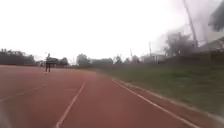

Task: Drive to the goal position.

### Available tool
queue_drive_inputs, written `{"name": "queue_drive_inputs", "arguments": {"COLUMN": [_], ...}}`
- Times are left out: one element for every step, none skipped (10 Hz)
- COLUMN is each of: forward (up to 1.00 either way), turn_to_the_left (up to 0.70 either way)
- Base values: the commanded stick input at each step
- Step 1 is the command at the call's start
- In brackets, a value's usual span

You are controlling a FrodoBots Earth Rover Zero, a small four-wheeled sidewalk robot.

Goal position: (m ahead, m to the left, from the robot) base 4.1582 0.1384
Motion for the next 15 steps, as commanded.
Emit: {"name": "queue_drive_inputs", "arguments": {"forward": [0.70, 0.70, 0.70, 0.70, 0.70, 0.70, 0.70, 0.70, 0.70, 0.70, 0.70, 0.70, 0.70, 0.70, 0.70], "turn_to_the_left": [0.00, 0.00, 0.00, 0.00, 0.00, 0.00, 0.00, 0.01, 0.06, 0.06, 0.05, 0.00, 0.00, 0.03, 0.04]}}
